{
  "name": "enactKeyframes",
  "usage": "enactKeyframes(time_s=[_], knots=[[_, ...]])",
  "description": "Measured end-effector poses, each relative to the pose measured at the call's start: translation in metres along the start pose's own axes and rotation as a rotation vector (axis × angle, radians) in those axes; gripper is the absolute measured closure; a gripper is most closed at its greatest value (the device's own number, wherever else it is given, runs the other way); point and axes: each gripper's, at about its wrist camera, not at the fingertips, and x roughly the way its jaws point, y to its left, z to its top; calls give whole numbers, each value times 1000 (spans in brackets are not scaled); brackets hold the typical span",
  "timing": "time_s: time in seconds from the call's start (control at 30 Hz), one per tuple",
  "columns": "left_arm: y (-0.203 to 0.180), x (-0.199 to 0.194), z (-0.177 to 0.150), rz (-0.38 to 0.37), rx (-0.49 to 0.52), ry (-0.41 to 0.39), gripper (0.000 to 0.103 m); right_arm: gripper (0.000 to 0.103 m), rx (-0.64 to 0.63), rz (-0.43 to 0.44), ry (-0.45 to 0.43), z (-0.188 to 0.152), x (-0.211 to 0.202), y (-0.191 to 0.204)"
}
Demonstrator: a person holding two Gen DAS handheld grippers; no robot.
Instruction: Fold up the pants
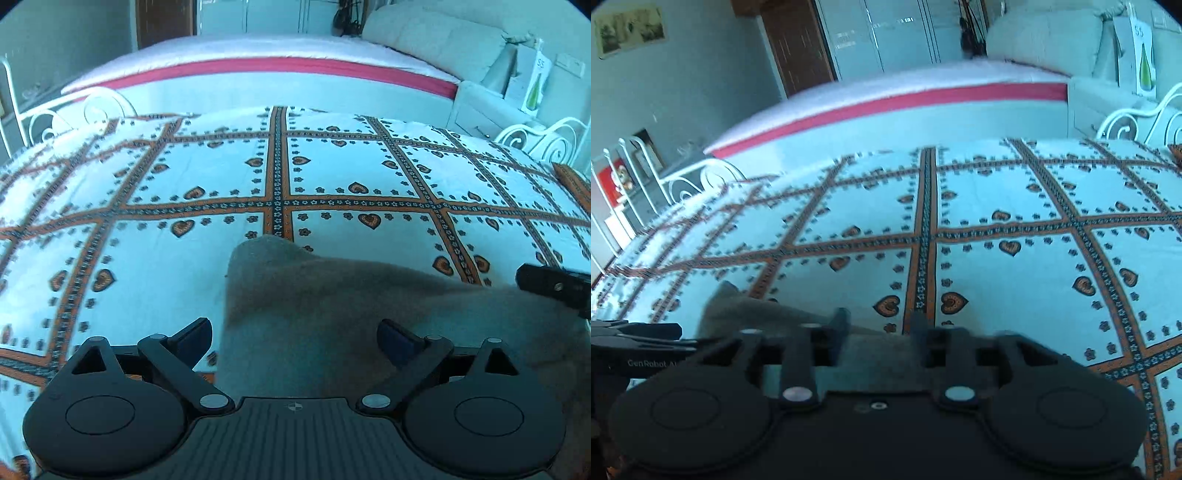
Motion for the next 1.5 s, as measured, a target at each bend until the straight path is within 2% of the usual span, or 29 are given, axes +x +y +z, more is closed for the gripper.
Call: enactKeyframes(time_s=[0.03,0.07,0.17,0.4,0.47,0.53,0.73,0.87,0.93,1.07,1.2,1.3,1.4,1.43,1.47,1.5], knots=[[0,-6,-3,8,13,-10,7,32,2,1,-13,-2,-6,-1],[0,-11,-6,20,28,-19,7,28,-3,3,-24,-4,-12,-1],[4,-23,-16,52,54,-31,7,29,-10,-14,-26,-14,-27,-6],[12,-38,-43,82,66,-22,7,25,92,-55,12,-39,-49,-32],[16,-39,-49,92,63,-12,7,17,124,-61,32,-44,-51,-40],[18,-37,-54,101,61,3,7,16,155,-61,69,-50,-49,-47],[22,-29,-64,67,23,47,3,16,279,8,186,-65,-32,-63],[19,-23,-67,65,26,55,0,16,370,103,260,-74,-17,-69],[19,-21,-67,41,8,62,0,15,382,112,254,-77,-14,-69],[19,-14,-68,-16,-45,85,0,15,385,152,240,-78,-12,-66],[16,-3,-71,-142,-107,137,0,16,372,185,241,-77,-7,-62],[12,0,-71,-136,-114,132,0,16,432,217,225,-76,-7,-67],[15,-1,-70,-150,-161,132,0,26,492,253,207,-76,-10,-75],[15,-2,-69,-154,-167,129,0,33,479,252,207,-76,-10,-75],[14,-3,-68,-156,-170,125,0,46,441,228,216,-75,-9,-74],[14,-3,-68,-155,-168,121,0,47,416,202,231,-77,-6,-73]])
